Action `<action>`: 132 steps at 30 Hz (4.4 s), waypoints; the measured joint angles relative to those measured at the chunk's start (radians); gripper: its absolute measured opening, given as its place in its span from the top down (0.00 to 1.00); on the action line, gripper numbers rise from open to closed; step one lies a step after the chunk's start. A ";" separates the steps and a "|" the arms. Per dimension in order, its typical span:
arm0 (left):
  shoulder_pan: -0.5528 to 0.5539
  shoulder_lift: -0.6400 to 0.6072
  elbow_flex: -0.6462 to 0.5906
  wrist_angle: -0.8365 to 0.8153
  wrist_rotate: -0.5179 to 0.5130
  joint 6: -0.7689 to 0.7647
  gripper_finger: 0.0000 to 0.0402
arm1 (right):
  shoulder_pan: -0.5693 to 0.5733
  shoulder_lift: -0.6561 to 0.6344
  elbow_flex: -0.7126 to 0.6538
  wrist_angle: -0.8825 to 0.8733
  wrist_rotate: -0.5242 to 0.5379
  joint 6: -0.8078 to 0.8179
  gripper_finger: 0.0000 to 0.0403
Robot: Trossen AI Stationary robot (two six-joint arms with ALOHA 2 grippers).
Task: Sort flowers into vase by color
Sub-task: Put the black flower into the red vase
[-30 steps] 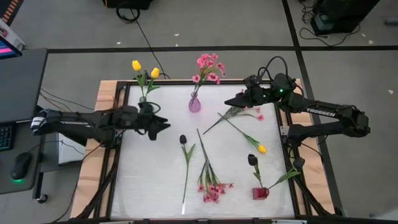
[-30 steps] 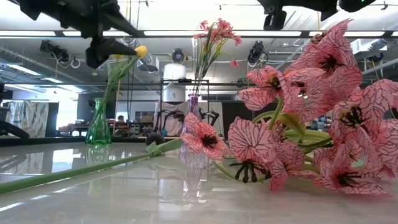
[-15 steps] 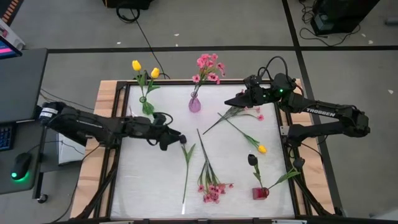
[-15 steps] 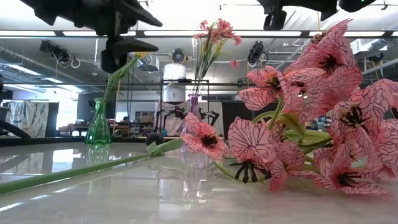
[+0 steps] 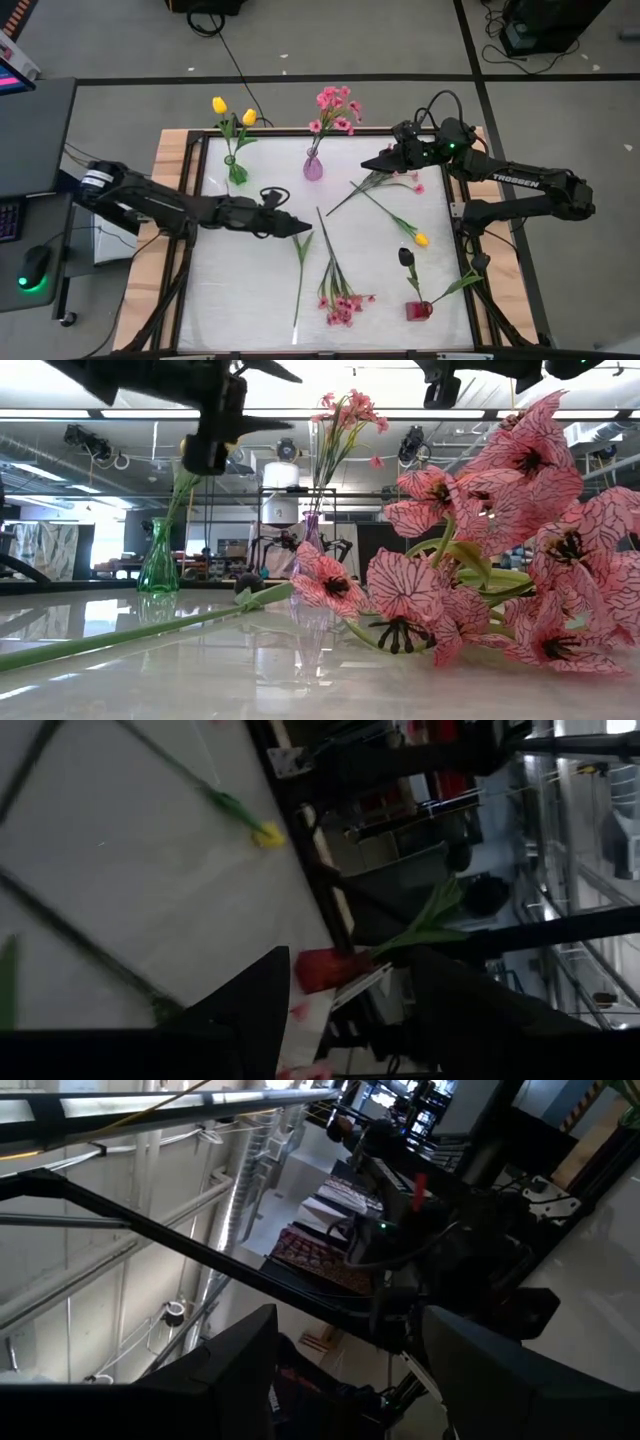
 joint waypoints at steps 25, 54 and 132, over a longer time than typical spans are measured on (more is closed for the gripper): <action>-0.036 0.247 0.561 -0.962 0.050 -0.101 0.47 | 0.000 0.000 0.000 0.003 0.000 0.000 0.36; 0.006 0.624 0.720 -1.216 0.237 -0.319 0.47 | 0.000 0.000 0.000 0.005 0.000 0.000 0.36; 0.024 0.625 0.720 -1.002 0.263 -0.393 0.96 | 0.001 0.000 0.000 0.004 0.000 0.000 0.36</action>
